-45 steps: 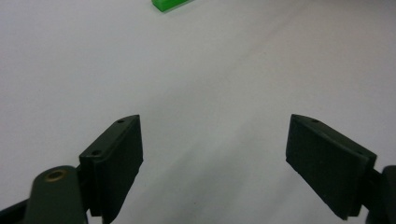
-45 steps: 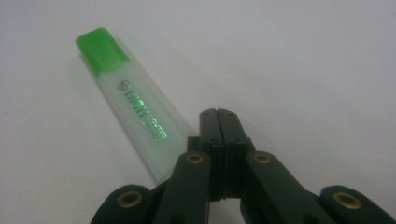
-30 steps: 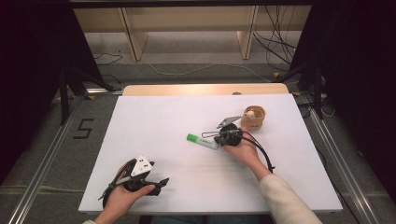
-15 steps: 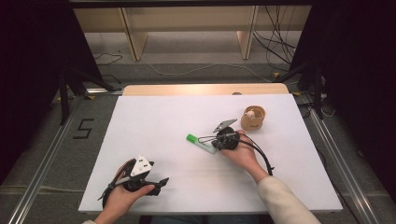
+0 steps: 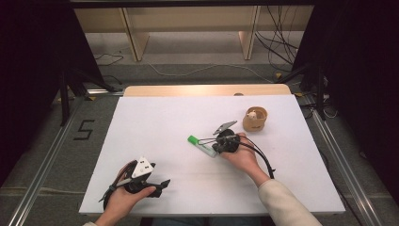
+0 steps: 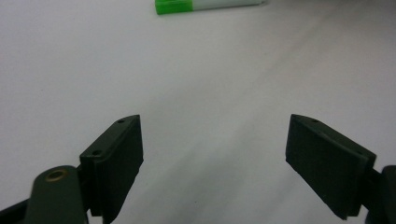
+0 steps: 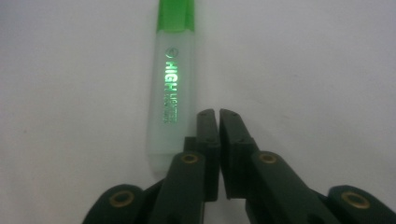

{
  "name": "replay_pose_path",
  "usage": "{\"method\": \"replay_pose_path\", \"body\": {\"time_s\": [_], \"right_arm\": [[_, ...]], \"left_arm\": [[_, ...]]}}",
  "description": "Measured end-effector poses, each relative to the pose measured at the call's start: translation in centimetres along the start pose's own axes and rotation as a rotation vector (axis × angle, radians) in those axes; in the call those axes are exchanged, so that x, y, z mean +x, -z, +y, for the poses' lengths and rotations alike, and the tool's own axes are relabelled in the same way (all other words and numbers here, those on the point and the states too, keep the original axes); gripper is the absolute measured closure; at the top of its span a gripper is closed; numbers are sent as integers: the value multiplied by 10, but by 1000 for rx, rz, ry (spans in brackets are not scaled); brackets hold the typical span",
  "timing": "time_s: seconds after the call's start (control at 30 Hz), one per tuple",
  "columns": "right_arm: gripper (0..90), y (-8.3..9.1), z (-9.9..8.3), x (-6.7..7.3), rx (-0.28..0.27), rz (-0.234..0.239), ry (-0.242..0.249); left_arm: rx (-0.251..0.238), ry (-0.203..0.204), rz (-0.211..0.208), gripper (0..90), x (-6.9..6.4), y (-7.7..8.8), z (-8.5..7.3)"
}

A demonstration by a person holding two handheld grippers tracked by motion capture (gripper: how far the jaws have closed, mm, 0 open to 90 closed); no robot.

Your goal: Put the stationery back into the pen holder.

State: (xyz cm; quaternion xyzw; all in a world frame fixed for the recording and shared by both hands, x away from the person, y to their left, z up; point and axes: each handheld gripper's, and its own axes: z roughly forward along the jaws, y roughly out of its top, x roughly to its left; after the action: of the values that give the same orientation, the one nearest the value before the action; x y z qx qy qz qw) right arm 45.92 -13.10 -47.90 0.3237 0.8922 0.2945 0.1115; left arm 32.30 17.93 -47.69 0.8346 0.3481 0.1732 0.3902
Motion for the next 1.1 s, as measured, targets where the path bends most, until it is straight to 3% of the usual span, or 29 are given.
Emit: {"method": "replay_pose_path", "body": {"time_s": [0.23, 0.57, 0.9, 1.1], "right_arm": [[703, 6, 8, -4, -62, -12, -35], [489, 0, 27, 2, -65, 26, -49], [450, -20, 51, 13, -39, 38, 8], [449, -29, 62, 13, -19, 43, -7]], "left_arm": [[0, 2, 0, 192, 0, -1, 0], [4, 2, -2, 192, 0, -1, 0], [-1, 0, -3, 192, 0, -1, 0], [-2, 0, -5, 192, 0, -1, 0]]}}
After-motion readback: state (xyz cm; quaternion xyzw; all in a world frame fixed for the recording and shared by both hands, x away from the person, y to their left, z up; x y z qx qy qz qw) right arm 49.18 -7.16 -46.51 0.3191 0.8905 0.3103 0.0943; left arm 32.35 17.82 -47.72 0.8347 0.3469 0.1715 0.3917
